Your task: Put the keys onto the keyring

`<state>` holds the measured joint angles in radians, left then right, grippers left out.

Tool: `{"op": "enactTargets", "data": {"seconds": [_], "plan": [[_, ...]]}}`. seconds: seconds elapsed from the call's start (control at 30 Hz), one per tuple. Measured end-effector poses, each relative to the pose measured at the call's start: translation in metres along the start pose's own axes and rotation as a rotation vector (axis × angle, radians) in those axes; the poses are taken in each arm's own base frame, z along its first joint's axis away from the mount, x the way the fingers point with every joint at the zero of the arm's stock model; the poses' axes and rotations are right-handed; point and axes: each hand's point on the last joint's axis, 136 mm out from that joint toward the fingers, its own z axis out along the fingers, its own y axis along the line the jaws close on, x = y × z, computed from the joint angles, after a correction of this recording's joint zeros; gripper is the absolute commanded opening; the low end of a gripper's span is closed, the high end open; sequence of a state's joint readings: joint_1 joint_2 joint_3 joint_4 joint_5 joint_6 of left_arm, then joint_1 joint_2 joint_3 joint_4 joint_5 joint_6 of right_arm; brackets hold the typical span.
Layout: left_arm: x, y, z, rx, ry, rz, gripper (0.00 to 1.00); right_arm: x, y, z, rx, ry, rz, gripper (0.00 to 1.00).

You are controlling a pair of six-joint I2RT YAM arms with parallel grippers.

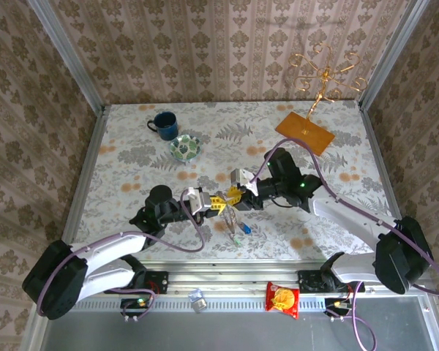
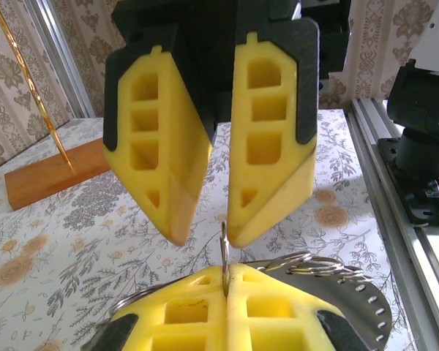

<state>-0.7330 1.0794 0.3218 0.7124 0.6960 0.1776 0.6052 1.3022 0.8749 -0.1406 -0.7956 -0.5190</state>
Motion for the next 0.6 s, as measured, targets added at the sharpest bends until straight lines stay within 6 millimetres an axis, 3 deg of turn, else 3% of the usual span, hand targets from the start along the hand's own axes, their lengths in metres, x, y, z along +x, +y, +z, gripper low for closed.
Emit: {"op": "enactTargets", "data": {"seconds": [0.17,0.23,0.27,0.33,0.4,0.6], "plan": [[-0.0008,0.0007,0.0006,-0.001,-0.007,-0.001,0.0,0.0022,0.0018,0.0034,-0.02,-0.001,0.007,0.17],[0.0,0.0011,0.0007,-0.003,-0.007,-0.004,0.0,0.0024,0.003,0.004,-0.03,-0.003,0.012,0.03],[0.0003,0.0011,0.0007,-0.002,-0.007,-0.007,0.0,0.0027,0.0033,0.0046,-0.033,-0.003,0.01,0.0],[0.0015,0.0012,0.0004,-0.004,-0.006,-0.012,0.14,0.0033,0.0032,0.0051,-0.035,-0.002,0.006,0.0],[0.0012,0.0018,0.0003,-0.008,-0.007,-0.016,0.2,0.0039,0.0041,0.0053,-0.038,0.003,0.01,0.0],[-0.0021,0.0023,-0.0047,-0.03,0.004,0.006,0.14,0.003,0.0058,0.002,-0.041,0.052,-0.01,0.0]]}}
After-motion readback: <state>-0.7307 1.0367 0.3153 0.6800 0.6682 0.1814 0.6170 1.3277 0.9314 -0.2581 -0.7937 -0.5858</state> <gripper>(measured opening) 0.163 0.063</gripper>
